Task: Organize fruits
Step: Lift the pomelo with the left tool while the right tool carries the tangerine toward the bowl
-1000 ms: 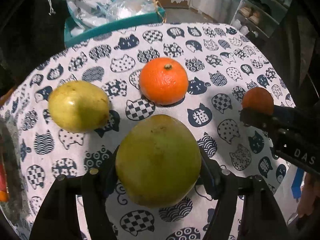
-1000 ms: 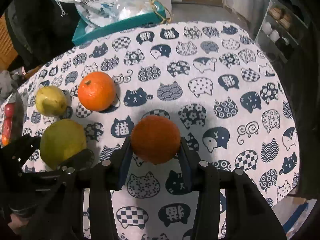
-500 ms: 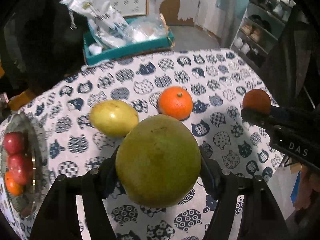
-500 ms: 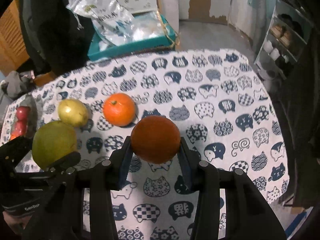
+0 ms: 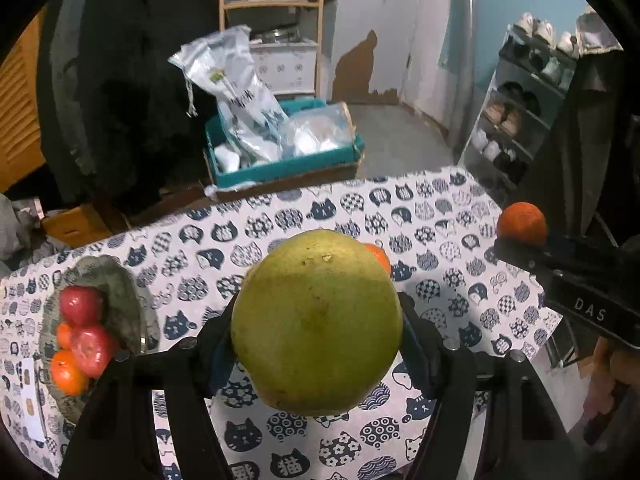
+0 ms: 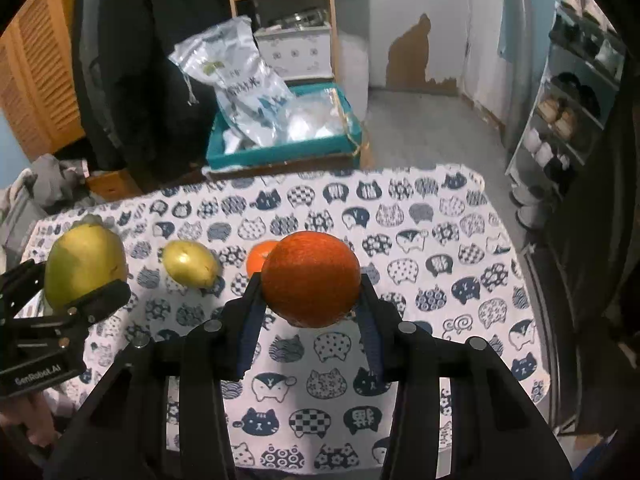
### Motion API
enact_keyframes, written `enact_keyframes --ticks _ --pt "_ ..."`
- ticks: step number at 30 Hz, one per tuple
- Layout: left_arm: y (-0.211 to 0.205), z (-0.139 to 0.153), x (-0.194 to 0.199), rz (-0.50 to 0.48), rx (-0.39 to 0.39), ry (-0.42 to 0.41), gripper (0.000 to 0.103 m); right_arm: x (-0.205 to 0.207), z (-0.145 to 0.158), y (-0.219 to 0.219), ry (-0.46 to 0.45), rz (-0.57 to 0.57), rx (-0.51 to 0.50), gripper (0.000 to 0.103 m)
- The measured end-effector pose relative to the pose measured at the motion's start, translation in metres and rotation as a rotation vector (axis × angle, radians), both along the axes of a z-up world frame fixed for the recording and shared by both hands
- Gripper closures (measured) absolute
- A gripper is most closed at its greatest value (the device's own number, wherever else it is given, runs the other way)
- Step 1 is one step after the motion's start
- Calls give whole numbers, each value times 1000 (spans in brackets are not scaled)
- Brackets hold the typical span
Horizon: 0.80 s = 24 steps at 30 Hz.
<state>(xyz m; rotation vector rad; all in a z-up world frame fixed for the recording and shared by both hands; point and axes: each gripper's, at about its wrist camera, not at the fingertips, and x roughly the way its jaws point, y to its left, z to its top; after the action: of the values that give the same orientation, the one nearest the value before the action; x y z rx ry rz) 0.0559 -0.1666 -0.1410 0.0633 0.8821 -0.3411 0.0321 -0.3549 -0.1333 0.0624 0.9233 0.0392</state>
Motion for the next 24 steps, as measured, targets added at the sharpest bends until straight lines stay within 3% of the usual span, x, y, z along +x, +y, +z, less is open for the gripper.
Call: enact_keyframes --ticks 13,24 --pt "30 44 -15 42 -25 -105 32 -18 54 26 -122 69 -16 60" --pt "59 60 -20 92 -39 -145 32 -16 69 51 -148 119 1 60"
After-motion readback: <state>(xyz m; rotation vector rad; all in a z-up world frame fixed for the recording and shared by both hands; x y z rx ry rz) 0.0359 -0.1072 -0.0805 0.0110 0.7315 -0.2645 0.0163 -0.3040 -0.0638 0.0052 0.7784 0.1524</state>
